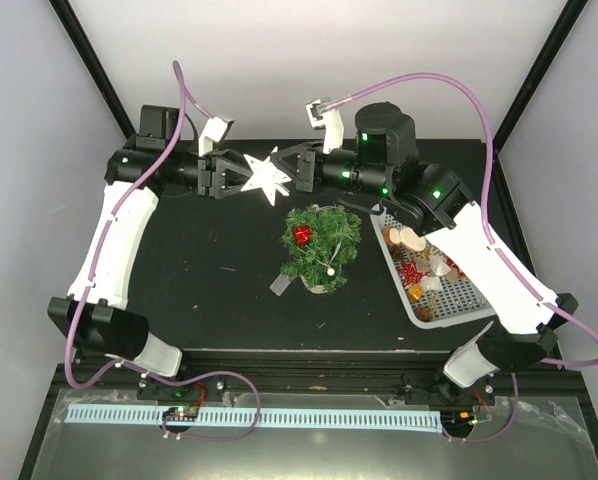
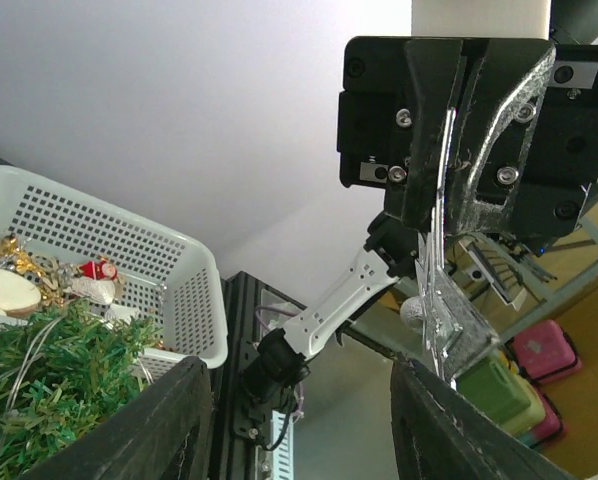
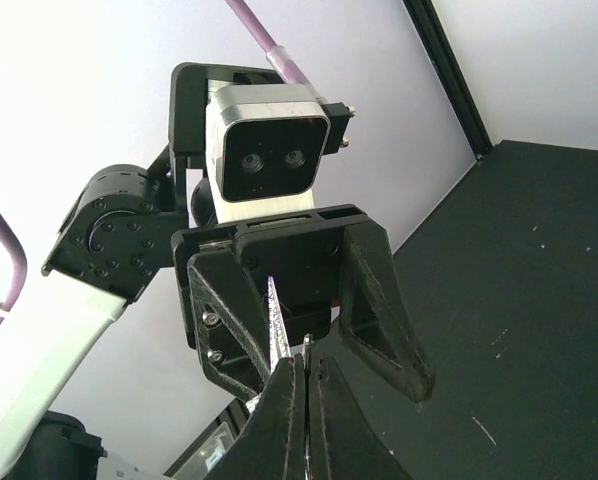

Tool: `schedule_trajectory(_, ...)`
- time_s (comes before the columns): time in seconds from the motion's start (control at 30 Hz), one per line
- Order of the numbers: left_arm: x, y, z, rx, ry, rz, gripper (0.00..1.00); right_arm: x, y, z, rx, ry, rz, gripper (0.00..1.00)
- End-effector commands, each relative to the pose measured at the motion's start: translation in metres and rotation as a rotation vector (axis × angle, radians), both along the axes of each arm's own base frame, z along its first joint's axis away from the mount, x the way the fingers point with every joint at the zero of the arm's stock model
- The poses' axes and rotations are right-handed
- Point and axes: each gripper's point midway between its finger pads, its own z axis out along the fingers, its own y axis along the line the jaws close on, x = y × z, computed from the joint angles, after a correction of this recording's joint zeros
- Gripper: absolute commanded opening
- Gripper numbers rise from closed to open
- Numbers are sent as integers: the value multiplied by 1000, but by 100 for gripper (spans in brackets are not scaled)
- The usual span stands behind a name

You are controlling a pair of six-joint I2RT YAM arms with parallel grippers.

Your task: Decorate the small christmas tree

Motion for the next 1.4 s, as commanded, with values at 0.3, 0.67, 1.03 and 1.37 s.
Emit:
schedule_trajectory(0.3,-31,8,25,-139,-1,-177,55,-7,-9,10,5,-28,21,1)
schedule_trajectory(0.67,-21,12,18,-133,20,-155,57,-11,-28,9,-27,-38,-17,1)
schedule_trajectory(1.03,-26,13,15,-134,27,-152,57,-2,-27,-3,-34,-17,-29,1)
schedule_trajectory(1.37,-40,10,6,-138,46,-168,58,10,-16,-10,-16,2,-17,1)
